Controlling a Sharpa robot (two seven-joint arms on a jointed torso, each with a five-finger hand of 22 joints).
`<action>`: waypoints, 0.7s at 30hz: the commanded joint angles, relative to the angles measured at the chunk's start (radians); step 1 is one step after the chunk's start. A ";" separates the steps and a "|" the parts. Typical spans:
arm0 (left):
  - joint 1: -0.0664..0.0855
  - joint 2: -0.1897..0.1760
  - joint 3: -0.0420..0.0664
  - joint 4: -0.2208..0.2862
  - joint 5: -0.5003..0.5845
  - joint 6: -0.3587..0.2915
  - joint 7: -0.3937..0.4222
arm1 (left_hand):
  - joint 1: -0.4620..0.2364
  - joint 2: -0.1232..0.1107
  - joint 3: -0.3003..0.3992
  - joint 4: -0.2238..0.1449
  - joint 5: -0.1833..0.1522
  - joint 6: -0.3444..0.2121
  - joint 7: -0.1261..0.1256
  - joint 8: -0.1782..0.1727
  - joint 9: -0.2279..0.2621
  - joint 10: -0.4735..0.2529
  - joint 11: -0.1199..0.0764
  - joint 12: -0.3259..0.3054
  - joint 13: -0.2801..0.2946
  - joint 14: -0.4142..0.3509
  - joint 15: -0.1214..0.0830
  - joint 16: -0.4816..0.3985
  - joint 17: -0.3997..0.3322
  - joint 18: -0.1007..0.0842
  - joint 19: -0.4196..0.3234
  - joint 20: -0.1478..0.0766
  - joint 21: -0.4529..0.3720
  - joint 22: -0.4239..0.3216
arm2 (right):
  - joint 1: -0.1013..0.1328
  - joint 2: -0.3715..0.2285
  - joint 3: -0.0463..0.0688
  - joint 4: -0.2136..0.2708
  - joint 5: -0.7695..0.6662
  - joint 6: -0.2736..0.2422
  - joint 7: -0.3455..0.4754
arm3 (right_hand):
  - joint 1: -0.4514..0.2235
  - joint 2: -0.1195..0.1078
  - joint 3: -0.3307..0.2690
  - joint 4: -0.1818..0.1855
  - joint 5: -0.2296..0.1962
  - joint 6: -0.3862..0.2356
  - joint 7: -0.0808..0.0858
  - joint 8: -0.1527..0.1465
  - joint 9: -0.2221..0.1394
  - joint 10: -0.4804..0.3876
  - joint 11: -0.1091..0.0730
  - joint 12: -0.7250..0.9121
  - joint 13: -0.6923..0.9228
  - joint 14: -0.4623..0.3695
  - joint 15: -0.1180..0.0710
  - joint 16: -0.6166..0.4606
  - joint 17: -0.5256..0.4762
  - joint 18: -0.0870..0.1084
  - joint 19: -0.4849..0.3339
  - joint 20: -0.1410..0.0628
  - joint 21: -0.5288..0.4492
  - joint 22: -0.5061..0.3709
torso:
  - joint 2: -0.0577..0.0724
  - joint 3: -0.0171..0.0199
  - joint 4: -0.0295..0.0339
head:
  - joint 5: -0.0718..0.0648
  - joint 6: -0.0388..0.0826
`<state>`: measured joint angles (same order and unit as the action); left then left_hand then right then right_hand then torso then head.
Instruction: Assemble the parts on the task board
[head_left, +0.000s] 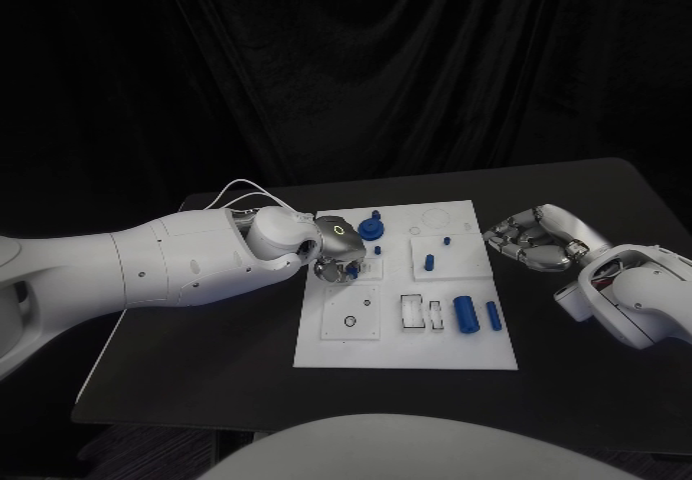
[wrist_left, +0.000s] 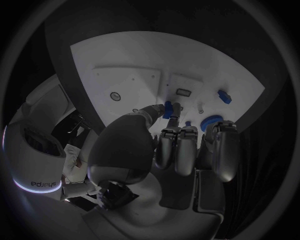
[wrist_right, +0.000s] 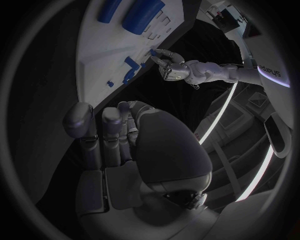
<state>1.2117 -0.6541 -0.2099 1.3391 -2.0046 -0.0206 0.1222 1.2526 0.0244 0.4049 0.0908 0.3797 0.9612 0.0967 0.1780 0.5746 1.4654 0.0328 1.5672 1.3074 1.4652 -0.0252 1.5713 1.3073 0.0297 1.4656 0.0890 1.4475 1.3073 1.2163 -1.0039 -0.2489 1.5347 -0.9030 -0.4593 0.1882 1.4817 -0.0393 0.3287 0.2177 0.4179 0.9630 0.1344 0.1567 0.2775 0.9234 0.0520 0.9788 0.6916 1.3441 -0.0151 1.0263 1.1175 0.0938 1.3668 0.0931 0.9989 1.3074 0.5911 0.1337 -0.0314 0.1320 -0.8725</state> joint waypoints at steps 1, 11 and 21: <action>-0.005 -0.001 -0.001 0.004 0.034 -0.024 0.009 | 0.003 0.013 0.007 -0.001 0.003 0.000 -0.006 0.006 0.020 0.105 -0.004 0.004 0.263 0.106 -0.007 -0.001 0.263 0.004 0.001 -0.006 -0.003 0.219 | -0.002 -0.001 0.001 0.002 -0.001 0.010 -0.019 | 0.009 0.002 0.004 0.000 0.006 -0.005 -0.003 0.004 0.001 -0.007 0.001 -0.004 -0.001 -0.007 0.001 -0.003 -0.001 0.014 -0.008 -0.001 -0.006 0.121 | -0.001 0.0005 -0.0002 | -0.001 0.000; -0.010 -0.029 -0.001 0.030 0.215 -0.126 -0.121 | -0.024 0.007 0.020 -0.006 0.025 0.021 -0.006 0.032 0.066 0.105 -0.006 0.004 0.263 0.106 -0.009 -0.001 0.263 0.007 -0.003 -0.009 -0.011 0.215 | -0.002 -0.006 0.001 0.005 -0.001 0.012 -0.024 | 0.013 0.005 0.008 -0.004 0.009 -0.005 -0.003 0.004 0.002 -0.010 0.001 -0.006 -0.004 -0.008 0.002 -0.005 -0.002 0.014 -0.009 -0.001 -0.010 0.120 | -0.001 0.0008 -0.0019 | -0.001 0.000; -0.016 -0.070 -0.001 0.056 0.479 -0.178 -0.255 | -0.044 -0.002 0.029 -0.010 0.039 0.029 -0.014 0.041 0.088 0.105 -0.017 0.004 0.263 0.106 -0.008 -0.001 0.263 0.015 -0.026 -0.009 -0.044 0.203 | -0.002 -0.008 0.001 0.006 -0.001 0.012 -0.028 | 0.014 0.006 0.009 -0.005 0.009 -0.005 -0.003 0.005 0.002 -0.010 0.001 -0.006 -0.004 -0.009 0.002 -0.006 -0.003 0.015 -0.010 -0.001 -0.012 0.120 | 0.000 0.0002 0.0003 | -0.003 0.000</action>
<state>1.1970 -0.7223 -0.2111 1.3893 -1.6805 -0.1495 -0.0522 1.2122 0.0270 0.4257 0.0841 0.4148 0.9664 0.1022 0.1992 0.6598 1.4657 0.0223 1.5672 1.3074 1.4652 -0.0251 1.5713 1.3073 0.0297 1.4475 0.0785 1.4074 1.3073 1.2163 -1.0106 -0.2489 1.5378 -0.9030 -0.4546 0.1775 1.4858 -0.0352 0.3315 0.2150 0.4221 0.9630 0.1344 0.1567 0.2783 0.9198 0.0556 0.9789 0.6885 1.3441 -0.0151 1.0263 1.1159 0.0938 1.3633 0.0895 0.9934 1.3073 0.5902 0.1343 -0.0324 0.1288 -0.8725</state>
